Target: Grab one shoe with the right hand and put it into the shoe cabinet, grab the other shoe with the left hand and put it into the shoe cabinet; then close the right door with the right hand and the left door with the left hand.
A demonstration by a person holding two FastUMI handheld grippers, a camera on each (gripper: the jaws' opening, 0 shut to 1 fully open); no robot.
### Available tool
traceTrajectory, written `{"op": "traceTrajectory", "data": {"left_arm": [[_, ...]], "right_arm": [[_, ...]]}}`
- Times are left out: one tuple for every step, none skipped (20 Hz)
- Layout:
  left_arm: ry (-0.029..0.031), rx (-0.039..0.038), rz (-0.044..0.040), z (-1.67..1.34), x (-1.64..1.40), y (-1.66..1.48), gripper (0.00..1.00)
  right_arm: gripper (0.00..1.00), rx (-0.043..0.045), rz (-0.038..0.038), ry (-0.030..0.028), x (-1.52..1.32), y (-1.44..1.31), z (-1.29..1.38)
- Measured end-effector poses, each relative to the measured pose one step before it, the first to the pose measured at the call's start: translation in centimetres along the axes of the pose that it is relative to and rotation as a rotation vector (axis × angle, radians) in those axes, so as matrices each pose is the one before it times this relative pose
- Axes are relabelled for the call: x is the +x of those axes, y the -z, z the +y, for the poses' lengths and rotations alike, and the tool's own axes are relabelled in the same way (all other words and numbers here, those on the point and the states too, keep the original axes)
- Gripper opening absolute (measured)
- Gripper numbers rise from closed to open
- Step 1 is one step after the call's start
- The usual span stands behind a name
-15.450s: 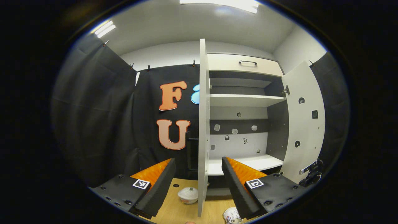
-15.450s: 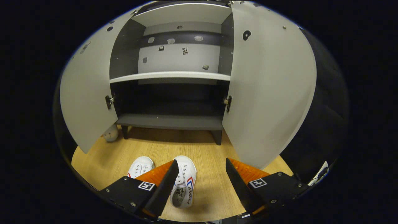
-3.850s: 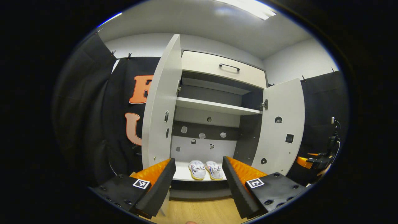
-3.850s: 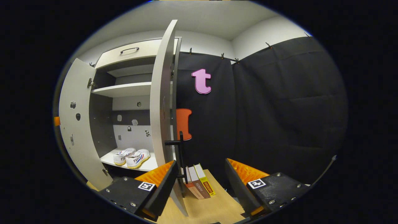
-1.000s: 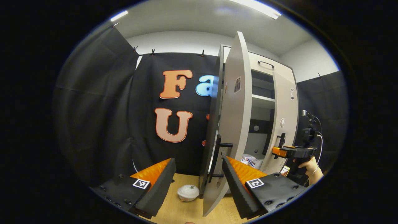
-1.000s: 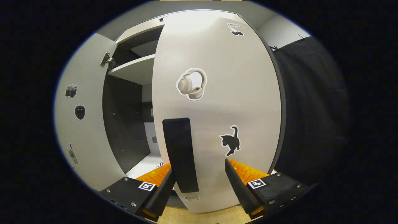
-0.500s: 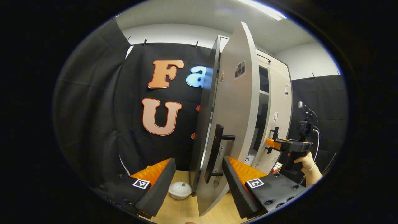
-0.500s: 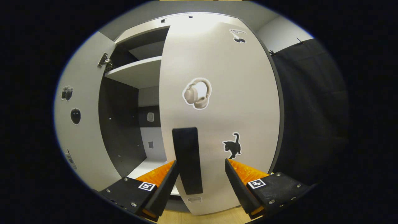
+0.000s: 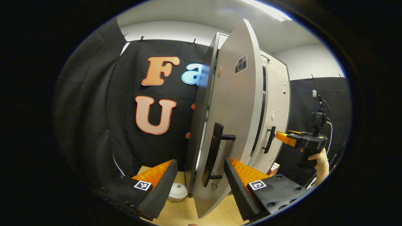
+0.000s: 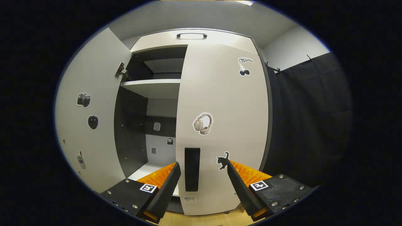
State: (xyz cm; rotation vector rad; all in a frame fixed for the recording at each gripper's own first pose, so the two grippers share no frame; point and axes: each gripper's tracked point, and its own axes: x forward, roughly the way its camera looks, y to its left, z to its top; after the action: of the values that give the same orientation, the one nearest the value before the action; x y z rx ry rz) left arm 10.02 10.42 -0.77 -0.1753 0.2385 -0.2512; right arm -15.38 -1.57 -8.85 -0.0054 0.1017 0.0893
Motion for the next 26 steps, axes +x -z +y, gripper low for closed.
{"op": "traceTrajectory", "data": {"left_arm": [[0.00514,-0.01788,0.00300,0.012,-0.002,-0.010,0.96],[0.00236,-0.01669,0.00249,-0.067,-0.004,0.190,0.99],[0.00078,-0.01150,0.00108,0.048,-0.107,0.089,0.96],[-0.00073,-0.00661,-0.00308,0.067,-0.074,-0.038,0.96],[-0.00207,-0.00142,-0.00024,-0.044,0.107,-0.077,0.99],[-0.00023,0.00153,-0.00319,-0.172,-0.003,-0.015,0.99],[0.00207,0.00186,0.00224,-0.204,-0.002,0.094,0.96],[0.00609,0.00285,0.00252,-0.294,0.137,-0.040,0.96],[0.01230,0.00345,0.00323,-0.545,0.130,0.125,0.96],[0.01636,0.00324,0.00373,-0.866,0.163,0.121,0.96],[0.01374,0.00345,0.00314,-0.987,0.156,0.263,0.96],[0.01050,0.00566,0.00280,-0.615,0.262,0.134,0.96],[0.00791,0.00681,0.00276,-0.420,0.284,0.045,0.96],[0.00757,0.01059,0.00289,-0.471,0.257,0.041,0.96],[0.00640,0.01041,0.00193,-0.433,0.194,0.050,0.96],[0.00692,0.00682,0.00283,-0.444,0.339,-0.006,0.96],[0.00930,0.00220,0.00405,-0.402,0.275,0.094,0.94],[0.00801,0.00118,0.00301,-0.405,0.312,0.099,0.94],[0.00572,0.00081,0.00445,-0.390,0.289,0.096,0.96],[0.00391,0.00018,0.00259,-0.255,0.274,0.018,0.94],[0.00249,-0.00182,0.00436,-0.329,0.155,0.064,0.94],[0.00217,-0.00224,0.00164,-0.313,0.304,0.050,0.96],[0.00140,-0.00195,0.00150,-0.237,0.194,0.217,0.96],[0.00091,0.00113,0.00053,-0.354,0.368,-0.014,0.96],[0.00024,0.00240,0.00086,-0.350,0.295,-0.017,0.96],[0.00085,0.00505,0.00115,-0.385,0.266,0.049,0.96]], "right_arm": [[0.92,-0.00276,0.00116,0.00156,-0.263,0.053,-0.126],[0.92,-0.00265,-0.00099,0.00041,-0.085,-0.074,-0.037],[0.92,-0.00169,-0.00205,-0.00253,-0.164,-0.087,-0.005],[0.92,-0.00073,-0.00191,-0.00437,-0.213,-0.201,0.039],[0.92,-0.00147,-0.00258,-0.00323,-0.220,-0.187,-0.001],[0.92,-0.00345,-0.00386,-0.00349,-0.161,-0.268,-0.006],[0.92,-0.00203,-0.00635,-0.00008,-0.297,-0.323,-0.106],[0.92,-0.00038,-0.00813,0.00020,-0.311,-0.390,-0.202],[0.92,-0.00059,-0.00602,-0.00142,-0.264,-0.249,-0.176],[0.92,-0.00094,-0.00894,0.00098,-0.364,-0.325,-0.250],[0.92,-0.00187,-0.00479,0.00219,-0.411,-0.178,-0.308],[0.92,0.00023,-0.00356,0.00151,-0.299,-0.026,-0.349],[0.92,0.00209,-0.00330,0.00065,-0.510,-0.063,-0.346],[0.92,0.00150,-0.00508,0.00038,-0.285,-0.138,-0.317],[0.92,-0.00239,-0.00086,0.00428,-0.353,0.001,-0.457],[0.92,-0.00438,-0.00203,0.00751,-0.289,-0.094,-0.576],[0.92,-0.00215,-0.00597,0.00570,-0.401,-0.162,-0.435],[0.92,0.00186,-0.00665,0.00251,-0.272,-0.181,-0.269],[0.92,0.00577,-0.00464,-0.00106,-0.295,-0.120,-0.262],[0.92,0.00611,-0.00043,-0.00123,-0.154,0.020,-0.251],[0.92,0.00429,0.00088,-0.00047,-0.201,-0.014,-0.252],[0.92,0.00216,0.00148,0.00090,-0.179,-0.025,-0.299],[0.92,0.00097,-0.00042,0.00054,-0.199,-0.017,-0.224],[0.92,0.00182,0.00031,-0.00101,-0.051,0.001,-0.189],[0.86,0.00246,0.00022,-0.00358,-0.260,0.061,-0.102],[0.86,0.00217,0.00050,-0.00118,-0.151,0.035,-0.168]]}}
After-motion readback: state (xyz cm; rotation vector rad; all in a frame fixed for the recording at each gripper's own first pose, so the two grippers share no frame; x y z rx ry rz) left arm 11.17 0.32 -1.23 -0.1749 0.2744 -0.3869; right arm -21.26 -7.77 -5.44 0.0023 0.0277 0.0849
